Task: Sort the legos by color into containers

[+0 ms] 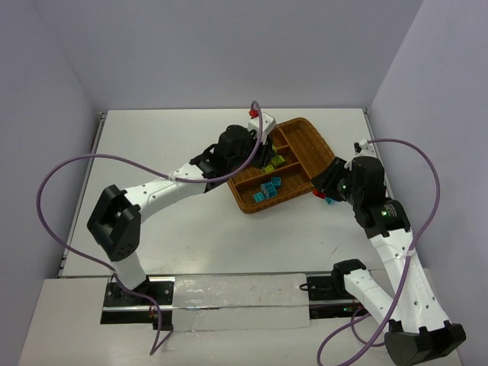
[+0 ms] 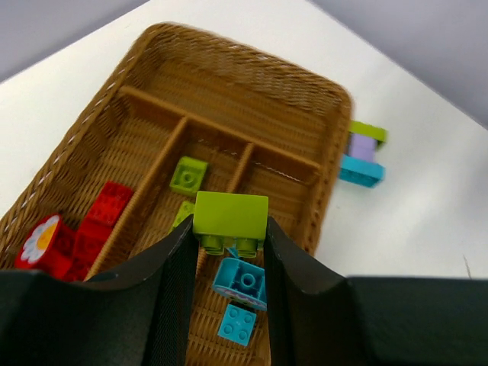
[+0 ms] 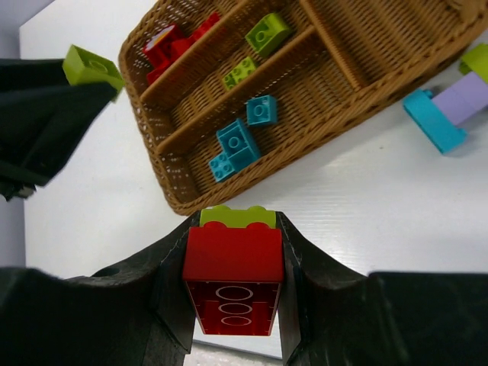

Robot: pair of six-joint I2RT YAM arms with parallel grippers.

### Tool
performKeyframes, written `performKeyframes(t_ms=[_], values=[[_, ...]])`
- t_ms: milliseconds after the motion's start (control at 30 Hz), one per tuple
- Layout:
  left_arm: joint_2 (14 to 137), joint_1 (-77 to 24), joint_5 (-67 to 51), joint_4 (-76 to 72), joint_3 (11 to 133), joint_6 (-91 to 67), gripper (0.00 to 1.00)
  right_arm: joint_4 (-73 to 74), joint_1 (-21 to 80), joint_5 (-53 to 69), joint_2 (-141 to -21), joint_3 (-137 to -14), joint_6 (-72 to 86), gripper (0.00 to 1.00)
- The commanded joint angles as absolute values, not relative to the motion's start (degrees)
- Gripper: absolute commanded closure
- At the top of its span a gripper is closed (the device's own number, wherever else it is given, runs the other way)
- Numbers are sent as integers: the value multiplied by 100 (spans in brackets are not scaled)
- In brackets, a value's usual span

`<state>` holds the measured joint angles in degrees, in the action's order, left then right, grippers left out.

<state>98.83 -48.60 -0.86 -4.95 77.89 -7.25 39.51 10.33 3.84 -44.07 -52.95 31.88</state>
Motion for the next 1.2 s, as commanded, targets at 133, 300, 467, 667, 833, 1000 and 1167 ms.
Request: performKeyframes(t_ms=[133, 300, 467, 667, 833, 1000, 1167], values=[[10972, -4869, 1227, 1104, 9223, -1872, 100, 3923, 1002, 132, -4403, -5344, 3184, 100], [11351, -4856, 1565, 1442, 9510, -2162, 100, 3915, 1002, 162, -4398, -5296, 3173, 100], [11662, -4845, 1822, 1703, 9715, -2346, 82, 3906, 1005, 188, -4389, -5249, 3182, 100], [11826, -4764, 1809, 1764, 9774, -2450, 45, 3887, 1002, 244, -4395, -5205, 3164, 100], [11875, -4729, 1794, 1798, 9847, -2449, 24, 3867, 1004, 276, -4402, -5183, 3155, 100], [11563, -4729, 1711, 1802, 9750, -2428, 17, 3865, 1002, 306, -4395, -5148, 3155, 100], [10504, -4670, 769, 1113, 8719, -2346, 21, 3776, 1002, 546, -4462, -5086, 3144, 100]])
